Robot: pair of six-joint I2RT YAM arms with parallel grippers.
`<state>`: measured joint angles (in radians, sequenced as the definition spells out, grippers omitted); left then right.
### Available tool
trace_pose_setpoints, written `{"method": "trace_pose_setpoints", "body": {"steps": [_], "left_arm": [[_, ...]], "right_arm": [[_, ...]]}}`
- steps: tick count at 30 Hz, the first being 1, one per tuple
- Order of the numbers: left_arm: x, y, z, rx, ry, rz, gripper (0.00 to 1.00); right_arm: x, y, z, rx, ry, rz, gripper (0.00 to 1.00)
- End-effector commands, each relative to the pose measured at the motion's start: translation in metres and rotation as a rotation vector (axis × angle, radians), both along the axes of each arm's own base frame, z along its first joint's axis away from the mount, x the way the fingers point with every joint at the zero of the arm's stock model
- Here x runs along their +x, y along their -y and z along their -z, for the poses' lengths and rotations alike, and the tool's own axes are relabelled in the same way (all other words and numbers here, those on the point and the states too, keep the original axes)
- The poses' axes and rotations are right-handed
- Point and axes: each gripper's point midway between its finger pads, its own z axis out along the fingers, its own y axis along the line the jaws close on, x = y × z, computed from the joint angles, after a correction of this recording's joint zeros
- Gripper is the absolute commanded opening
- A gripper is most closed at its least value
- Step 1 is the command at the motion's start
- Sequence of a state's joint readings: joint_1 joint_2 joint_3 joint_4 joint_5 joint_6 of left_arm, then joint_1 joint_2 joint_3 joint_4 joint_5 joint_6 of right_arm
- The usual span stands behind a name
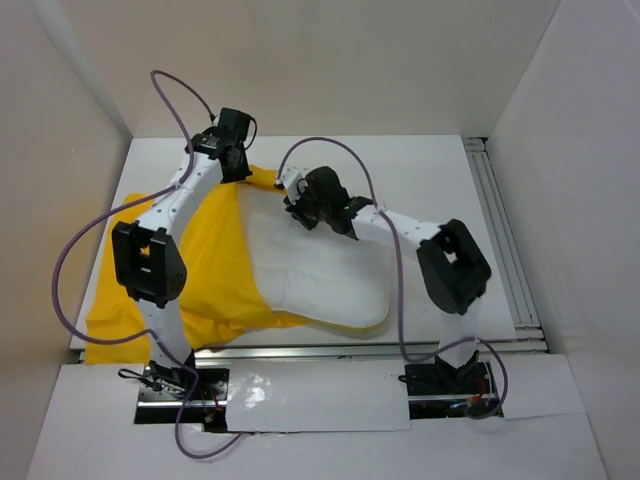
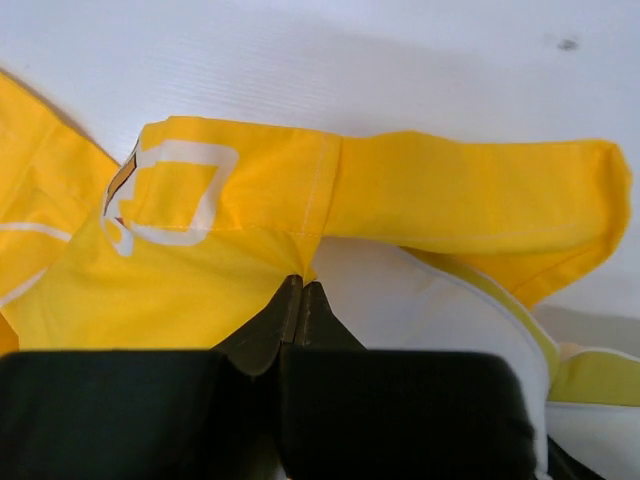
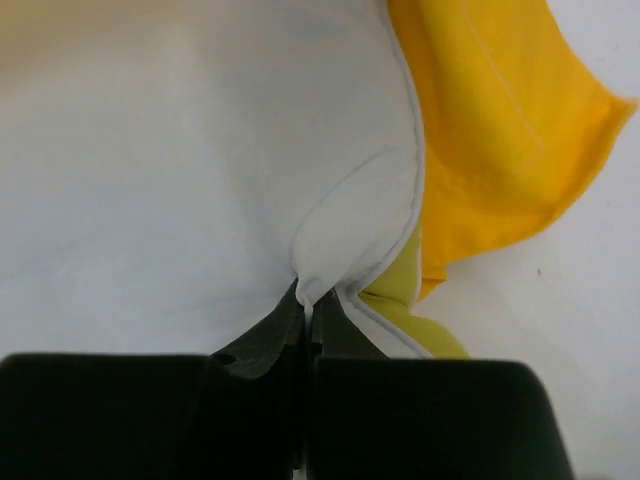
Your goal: Put the pillow into the pillowcase
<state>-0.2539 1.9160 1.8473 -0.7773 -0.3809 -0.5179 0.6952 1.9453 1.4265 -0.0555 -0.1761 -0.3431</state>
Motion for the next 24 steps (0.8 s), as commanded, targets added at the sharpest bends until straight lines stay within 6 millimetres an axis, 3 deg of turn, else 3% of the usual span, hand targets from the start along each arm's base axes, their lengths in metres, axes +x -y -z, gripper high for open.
{"method": "trace_pose_setpoints", "body": {"steps": [1,2,3,4,7,9,12,13,16,19,20,21,23,24], "left_arm": [[-0.008,0.060,-0.091,-0.122,0.244,0.187,0.00],[-0.012,0.071,-0.097,-0.136,0.261,0.225,0.00],[-0.017,0.091,-0.105,-0.165,0.288,0.276,0.00],[-0.027,0.104,-0.115,-0.208,0.306,0.329,0.00],[-0.041,0.139,-0.128,-0.259,0.337,0.439,0.00],[-0.056,0.168,-0.138,-0.306,0.352,0.526,0.00],[-0.069,0.195,-0.134,-0.340,0.332,0.605,0.00],[-0.079,0.208,-0.141,-0.362,0.330,0.636,0.00],[-0.103,0.244,-0.135,-0.402,0.297,0.742,0.00],[-0.117,0.260,-0.141,-0.445,0.300,0.796,0.00],[-0.122,0.271,-0.131,-0.457,0.267,0.829,0.00],[-0.123,0.270,-0.133,-0.457,0.267,0.829,0.00],[-0.131,0.275,-0.119,-0.441,0.217,0.824,0.00],[-0.132,0.278,-0.110,-0.431,0.192,0.809,0.00]], "right_arm": [[-0.039,-0.025,-0.121,0.302,0.230,-0.072,0.00],[-0.044,-0.022,-0.130,0.329,0.244,-0.069,0.00],[-0.053,-0.020,-0.158,0.383,0.301,-0.081,0.00],[-0.058,-0.016,-0.155,0.396,0.293,-0.077,0.00],[-0.068,-0.011,-0.187,0.486,0.331,-0.083,0.00],[-0.075,-0.011,-0.196,0.528,0.347,-0.103,0.00],[-0.080,-0.014,-0.201,0.576,0.333,-0.126,0.00],[-0.083,-0.015,-0.199,0.584,0.326,-0.134,0.00],[-0.082,-0.017,-0.202,0.620,0.338,-0.134,0.00],[-0.085,-0.017,-0.200,0.643,0.344,-0.143,0.00],[-0.084,-0.018,-0.190,0.630,0.329,-0.141,0.00],[-0.082,-0.017,-0.190,0.629,0.333,-0.124,0.00],[-0.076,-0.013,-0.192,0.637,0.352,-0.088,0.00],[-0.071,-0.006,-0.180,0.617,0.340,-0.058,0.00]]}}
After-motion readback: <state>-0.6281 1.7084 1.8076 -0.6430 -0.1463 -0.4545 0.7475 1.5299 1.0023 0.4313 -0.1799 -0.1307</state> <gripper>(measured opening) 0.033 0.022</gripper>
